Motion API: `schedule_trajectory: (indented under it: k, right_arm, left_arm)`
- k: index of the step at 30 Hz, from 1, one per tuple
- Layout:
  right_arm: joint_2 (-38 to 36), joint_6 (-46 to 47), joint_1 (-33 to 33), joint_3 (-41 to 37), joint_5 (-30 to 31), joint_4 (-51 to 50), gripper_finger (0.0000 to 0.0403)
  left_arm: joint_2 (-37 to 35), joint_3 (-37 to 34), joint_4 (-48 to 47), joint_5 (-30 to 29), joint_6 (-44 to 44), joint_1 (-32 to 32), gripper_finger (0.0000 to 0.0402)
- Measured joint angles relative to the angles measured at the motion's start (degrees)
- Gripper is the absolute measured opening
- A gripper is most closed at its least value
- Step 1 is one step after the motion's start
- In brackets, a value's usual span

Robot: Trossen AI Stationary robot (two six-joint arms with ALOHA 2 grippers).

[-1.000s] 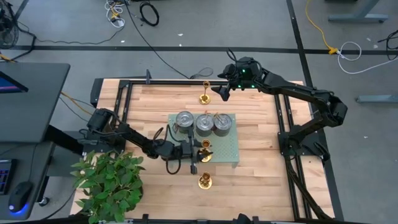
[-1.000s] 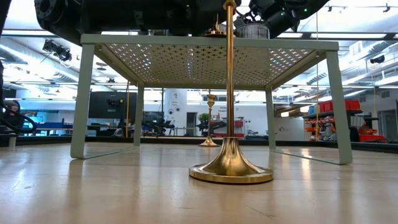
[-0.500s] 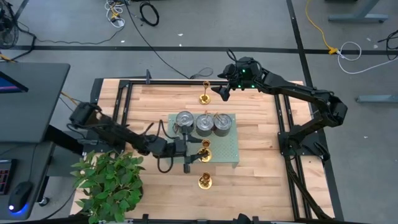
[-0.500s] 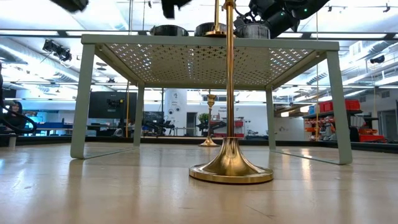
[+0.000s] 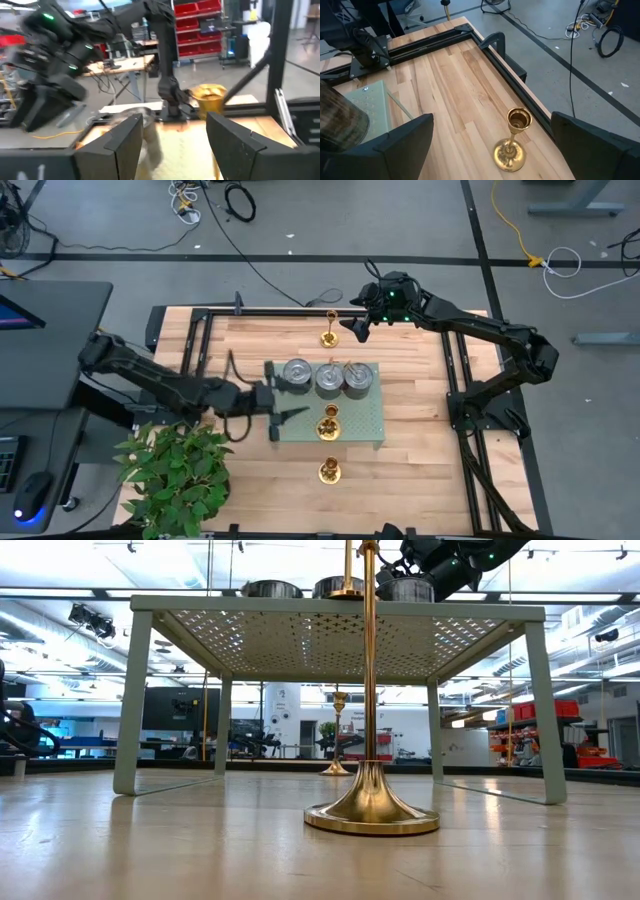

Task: Pick & Place candle stick holders
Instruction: Put the top golden candle holder on the shelf aligned with the left orange scented candle

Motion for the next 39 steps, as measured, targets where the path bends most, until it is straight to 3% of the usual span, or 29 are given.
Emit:
schedule_trajectory:
  k: [12,16,22,30,39]
  right_arm:
    - [0.0,-0.04,0.01,-0.01,-0.01,0.0,0.04]
    - [0.0,-0.04,0.0,0.0,-0.01,0.0,0.04]
    - [0.0,-0.04,0.02,0.0,-0.01,0.0,0.04]
    - [0.0,-0.03,0.0,0.0,0.01,0.0,0.04]
    - [0.02,2.58,0.0,0.0,0.03,0.17,0.04]
  left_arm:
    - [-15.39,0.02,-16.13,-1.14,2.57,3.58,0.022]
    - [-18.52,0.02,-22.88,-4.05,2.74,8.76,0.022]
    - [-22.61,0.02,-31.42,-3.48,2.51,18.32,0.022]
    - [-25.71,0.04,-39.81,1.2,2.52,32.5,0.022]
    - [-25.49,0.02,-43.54,11.75,2.22,45.09,0.022]
